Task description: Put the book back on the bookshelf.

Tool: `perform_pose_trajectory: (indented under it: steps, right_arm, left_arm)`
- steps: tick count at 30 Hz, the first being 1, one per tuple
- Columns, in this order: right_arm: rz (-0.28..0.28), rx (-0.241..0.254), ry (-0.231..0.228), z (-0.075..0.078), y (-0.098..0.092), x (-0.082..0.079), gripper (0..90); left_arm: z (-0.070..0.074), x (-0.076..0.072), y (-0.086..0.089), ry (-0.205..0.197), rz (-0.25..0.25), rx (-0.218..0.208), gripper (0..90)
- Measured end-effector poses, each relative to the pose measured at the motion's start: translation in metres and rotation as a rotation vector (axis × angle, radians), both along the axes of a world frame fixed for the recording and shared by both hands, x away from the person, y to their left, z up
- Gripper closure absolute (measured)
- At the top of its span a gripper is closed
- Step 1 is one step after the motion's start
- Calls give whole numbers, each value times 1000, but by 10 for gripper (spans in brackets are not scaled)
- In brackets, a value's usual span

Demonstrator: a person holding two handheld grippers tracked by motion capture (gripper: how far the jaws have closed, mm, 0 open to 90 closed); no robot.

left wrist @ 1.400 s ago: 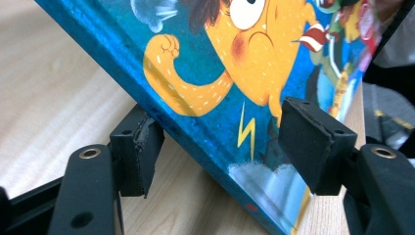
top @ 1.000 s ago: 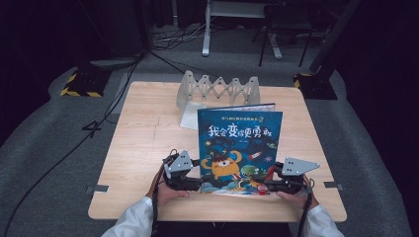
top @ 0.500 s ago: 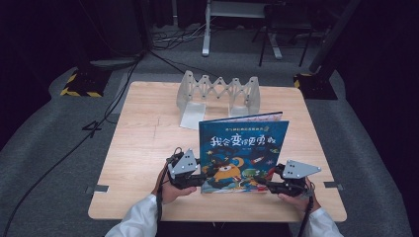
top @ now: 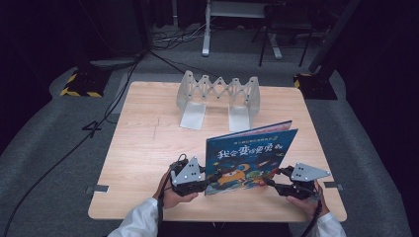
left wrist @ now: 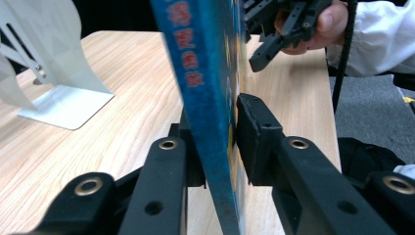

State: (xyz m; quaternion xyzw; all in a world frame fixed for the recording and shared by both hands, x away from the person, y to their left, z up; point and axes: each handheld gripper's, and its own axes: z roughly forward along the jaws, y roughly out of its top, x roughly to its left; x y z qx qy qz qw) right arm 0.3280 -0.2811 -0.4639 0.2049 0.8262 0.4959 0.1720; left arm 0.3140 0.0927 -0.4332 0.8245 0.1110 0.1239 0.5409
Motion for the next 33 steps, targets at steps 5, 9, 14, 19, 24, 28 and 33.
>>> perform_pose_trajectory:
  steps: [5,9,14,19,24,28,33]
  right_arm:
    - [-62,61,-20,13,-14,1,472]
    - [-100,85,-34,19,-16,7,429]
    - [-43,73,-12,20,-4,19,461]
    - [-58,64,7,20,3,25,488]
    - [-66,75,28,21,7,32,489]
    - [-75,85,32,20,11,35,485]
    - [-85,86,29,20,12,35,479]
  left_arm:
    - [0,-2,-4,-4,-9,-3,808]
    - [-1,-1,-5,0,-22,-9,821]
    - [-2,1,-8,-11,-5,-11,826]
    - [-3,9,-4,19,19,-45,814]
    - [-4,15,-1,28,42,-96,798]
    - [-3,17,-2,26,53,-116,794]
    - [0,20,-5,14,46,-139,791]
